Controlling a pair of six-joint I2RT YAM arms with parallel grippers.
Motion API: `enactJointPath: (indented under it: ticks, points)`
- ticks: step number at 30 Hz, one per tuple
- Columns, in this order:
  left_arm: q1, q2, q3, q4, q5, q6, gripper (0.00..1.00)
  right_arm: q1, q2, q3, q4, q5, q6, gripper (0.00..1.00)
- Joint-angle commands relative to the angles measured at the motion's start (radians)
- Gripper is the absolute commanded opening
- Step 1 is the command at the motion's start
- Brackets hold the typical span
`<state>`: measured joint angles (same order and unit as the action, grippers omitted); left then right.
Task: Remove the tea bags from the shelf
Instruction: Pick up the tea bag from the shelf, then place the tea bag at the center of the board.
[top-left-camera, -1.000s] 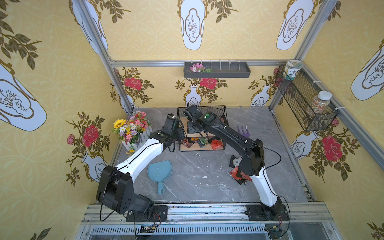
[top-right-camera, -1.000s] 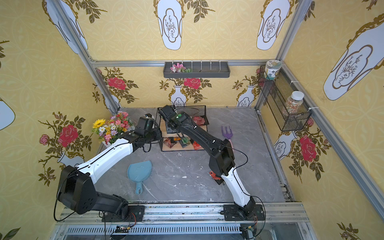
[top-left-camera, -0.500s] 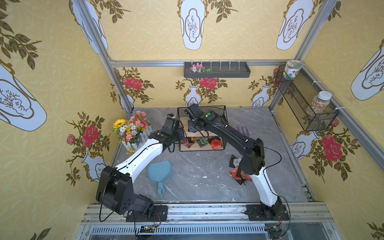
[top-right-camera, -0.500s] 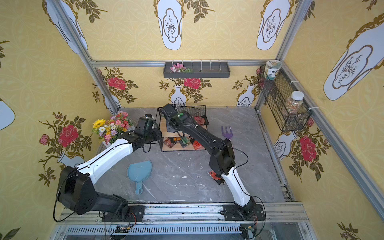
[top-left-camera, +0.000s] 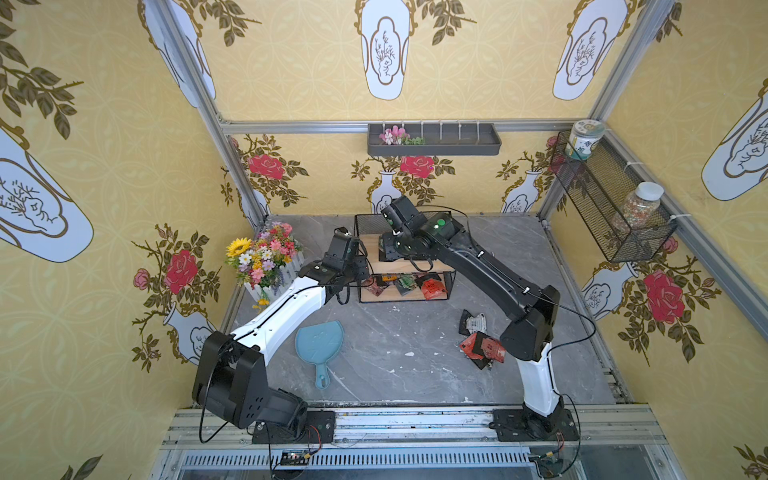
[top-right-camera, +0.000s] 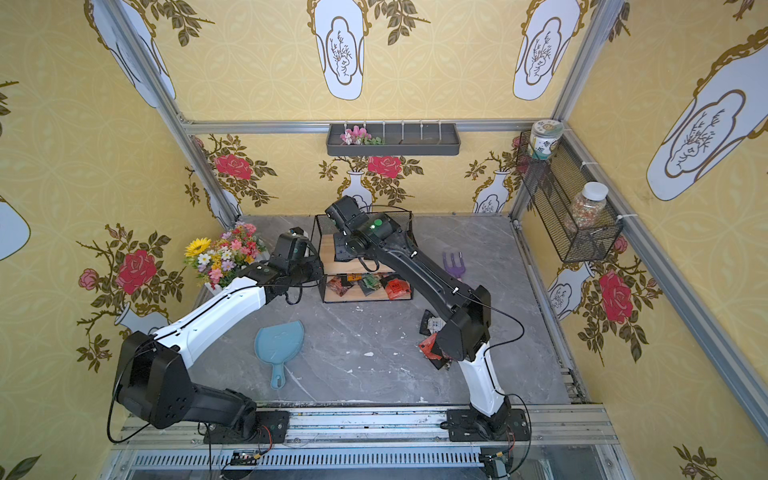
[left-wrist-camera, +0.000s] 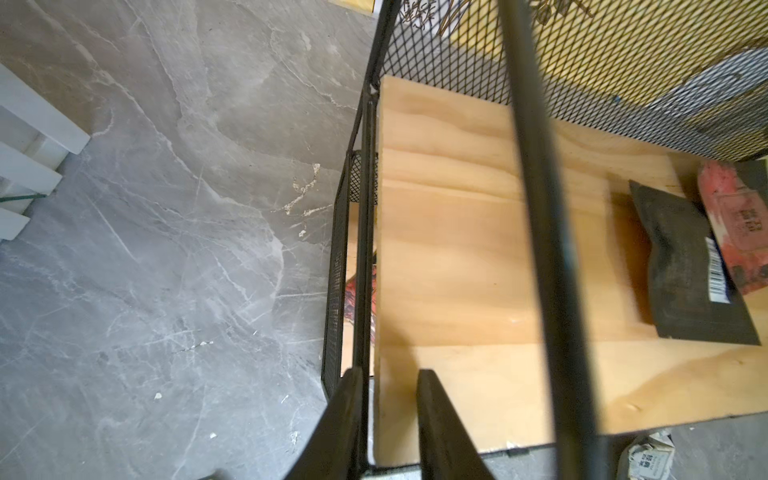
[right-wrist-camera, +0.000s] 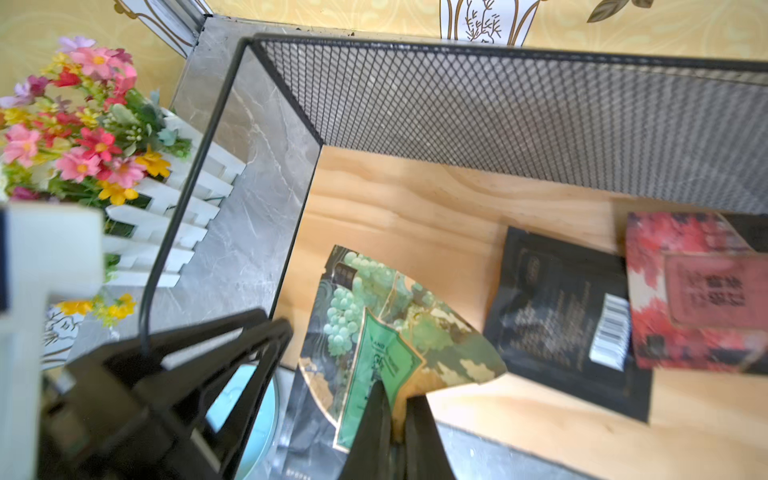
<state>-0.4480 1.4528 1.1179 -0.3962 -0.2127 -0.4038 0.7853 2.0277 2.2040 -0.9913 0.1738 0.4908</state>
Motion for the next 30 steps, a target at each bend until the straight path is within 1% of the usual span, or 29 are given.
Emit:
enactJointPath:
  ticks: [1,6,12,14,18,23,27,30]
  points:
    - [-0.001,0.005,-0.004,-0.019,0.016,-0.003,0.29,0.001,-0.085,-0.108,0.031,-0.014,0.019,0.02]
    - [-0.001,0.004,-0.008,-0.020,0.015,-0.003,0.29,0.002,-0.254,-0.322,0.045,-0.003,0.059,0.01]
    - [0.000,0.006,-0.010,-0.037,0.002,-0.005,0.28,-0.015,-0.470,-0.656,0.021,0.024,0.159,0.01]
    - [-0.001,0.002,-0.015,-0.041,-0.001,-0.007,0.27,-0.034,-0.537,-0.763,0.007,0.026,0.209,0.01]
    - [-0.001,-0.003,-0.028,-0.045,-0.010,-0.010,0.26,-0.130,-0.650,-0.962,-0.011,-0.020,0.291,0.01]
    - [-0.001,-0.010,-0.040,-0.047,-0.009,-0.017,0.26,-0.254,-0.713,-1.111,0.008,-0.074,0.303,0.02]
    - [-0.001,-0.008,-0.039,-0.046,-0.005,-0.020,0.26,-0.354,-0.704,-1.197,0.044,-0.143,0.293,0.04]
    - [-0.001,-0.005,-0.037,-0.045,-0.001,-0.020,0.26,-0.387,-0.701,-1.254,0.086,-0.168,0.285,0.04]
